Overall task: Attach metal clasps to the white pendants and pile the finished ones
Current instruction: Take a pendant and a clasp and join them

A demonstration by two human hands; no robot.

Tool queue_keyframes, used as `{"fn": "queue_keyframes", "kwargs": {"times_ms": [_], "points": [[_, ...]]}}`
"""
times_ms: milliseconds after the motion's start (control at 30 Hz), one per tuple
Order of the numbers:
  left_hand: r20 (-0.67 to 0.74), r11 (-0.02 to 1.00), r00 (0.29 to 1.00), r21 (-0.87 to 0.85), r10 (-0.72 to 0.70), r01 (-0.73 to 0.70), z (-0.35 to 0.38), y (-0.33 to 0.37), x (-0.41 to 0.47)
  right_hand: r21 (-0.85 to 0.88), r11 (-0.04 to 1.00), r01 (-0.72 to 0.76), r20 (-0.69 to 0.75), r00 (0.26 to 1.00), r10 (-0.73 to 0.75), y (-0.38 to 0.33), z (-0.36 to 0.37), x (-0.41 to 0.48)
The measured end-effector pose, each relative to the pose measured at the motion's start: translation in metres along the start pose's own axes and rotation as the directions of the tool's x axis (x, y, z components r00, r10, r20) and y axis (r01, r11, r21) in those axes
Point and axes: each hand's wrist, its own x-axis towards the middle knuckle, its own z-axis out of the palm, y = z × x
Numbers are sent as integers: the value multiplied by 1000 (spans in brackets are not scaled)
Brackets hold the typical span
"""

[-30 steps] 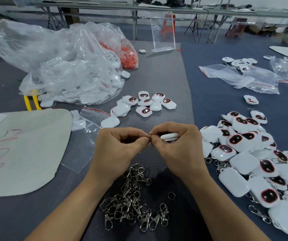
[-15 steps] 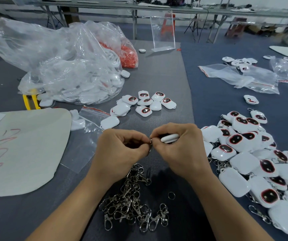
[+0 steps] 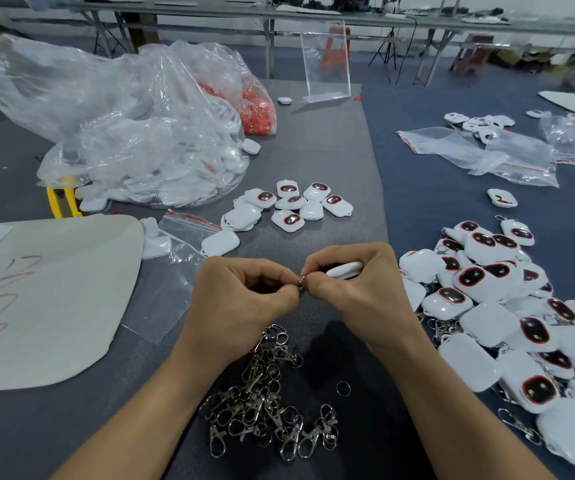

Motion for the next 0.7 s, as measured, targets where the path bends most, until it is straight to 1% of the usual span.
{"fn": "queue_keyframes", "kwargs": {"times_ms": [100,200,333,400,467,500,533,567,600,667,700], "points": [[-22,1000,1000,-10,13,-13,2,0,-3,27,999,-21,20,1000,21,1,-1,1],[-29,999,999,17,29,-29,3,1,-5,48,999,-23,69,997,20,0,-3,1],[-33,1000,999,0,8,-8,3,2,-4,103,993,-54,117,992,42,2,-4,1],[-42,1000,999,9,-7,7,4,3,-3,126,986,-106,99,991,94,3,-1,1],[-121,999,992,36,-26,30,4,4,0,105,978,-179,30,984,177,4,5,0],[-190,996,982,89,-14,31,2,4,2,64,975,-212,-14,977,214,5,7,-1],[-257,982,966,189,27,23,-1,3,4,24,968,-248,-52,967,249,7,8,0],[-302,944,949,328,92,13,-4,3,5,7,959,-283,-82,956,283,9,8,0],[-311,881,935,473,168,0,-7,2,5,31,946,-321,-103,941,323,11,8,2],[-231,726,934,686,272,-42,-11,-1,5,178,907,-381,-108,909,403,12,7,5],[-158,652,946,755,282,-68,-11,-4,5,241,891,-384,-98,904,416,11,6,6]]}}
